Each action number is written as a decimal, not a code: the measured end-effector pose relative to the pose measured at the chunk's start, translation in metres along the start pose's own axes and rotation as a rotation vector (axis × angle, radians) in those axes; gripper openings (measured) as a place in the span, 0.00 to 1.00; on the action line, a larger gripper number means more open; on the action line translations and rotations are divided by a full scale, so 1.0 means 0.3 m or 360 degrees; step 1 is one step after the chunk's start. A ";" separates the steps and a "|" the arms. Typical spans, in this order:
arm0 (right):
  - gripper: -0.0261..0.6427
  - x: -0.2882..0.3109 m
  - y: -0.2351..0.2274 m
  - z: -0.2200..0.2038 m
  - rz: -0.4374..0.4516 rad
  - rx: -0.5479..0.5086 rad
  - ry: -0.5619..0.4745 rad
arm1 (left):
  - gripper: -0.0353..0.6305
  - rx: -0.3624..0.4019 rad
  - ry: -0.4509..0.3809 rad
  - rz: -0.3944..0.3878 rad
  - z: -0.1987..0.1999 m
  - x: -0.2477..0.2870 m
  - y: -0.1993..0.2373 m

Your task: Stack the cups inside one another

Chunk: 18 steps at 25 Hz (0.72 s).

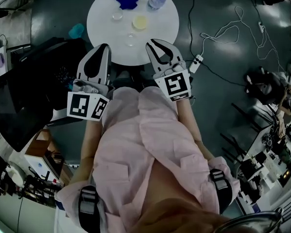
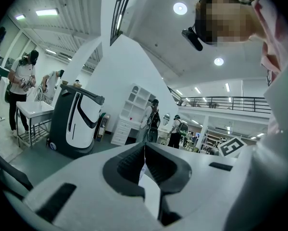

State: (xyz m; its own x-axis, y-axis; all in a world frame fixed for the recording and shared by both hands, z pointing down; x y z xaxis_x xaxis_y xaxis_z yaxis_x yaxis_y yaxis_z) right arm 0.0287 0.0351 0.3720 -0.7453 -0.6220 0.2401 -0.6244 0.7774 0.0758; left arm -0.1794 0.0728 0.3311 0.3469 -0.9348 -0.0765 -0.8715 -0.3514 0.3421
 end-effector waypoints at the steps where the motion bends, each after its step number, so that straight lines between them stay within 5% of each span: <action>1: 0.09 0.022 0.012 -0.020 0.0052 0.0008 0.0050 | 0.08 0.0003 -0.0003 0.0003 0.002 -0.001 0.001; 4: 0.25 0.082 0.048 -0.072 0.0185 -0.0030 0.0176 | 0.08 0.0008 -0.0013 0.0028 0.008 -0.013 0.010; 10: 0.27 0.189 0.131 -0.214 0.0415 -0.0353 0.0417 | 0.08 0.0014 -0.0015 0.0076 0.009 -0.032 0.028; 18: 0.27 0.306 0.188 -0.414 0.0619 -0.0585 0.0703 | 0.08 0.0020 0.0003 0.0130 0.019 -0.062 0.047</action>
State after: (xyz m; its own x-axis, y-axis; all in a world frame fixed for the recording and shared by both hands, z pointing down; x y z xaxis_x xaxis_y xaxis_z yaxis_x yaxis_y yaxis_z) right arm -0.0461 0.0335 0.5185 -0.6851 -0.2560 0.6820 -0.1534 0.9659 0.2084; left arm -0.2001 0.0850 0.3319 0.2750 -0.9603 -0.0468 -0.9011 -0.2744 0.3356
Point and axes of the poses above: the fingertips, and each gripper's own axes: x forward along the fingers, y to its left, z out of its top, the point moved 8 cm from there along -x, backward along the fingers, and after that the axes turned 13 degrees about -y, right-handed, at the moved point
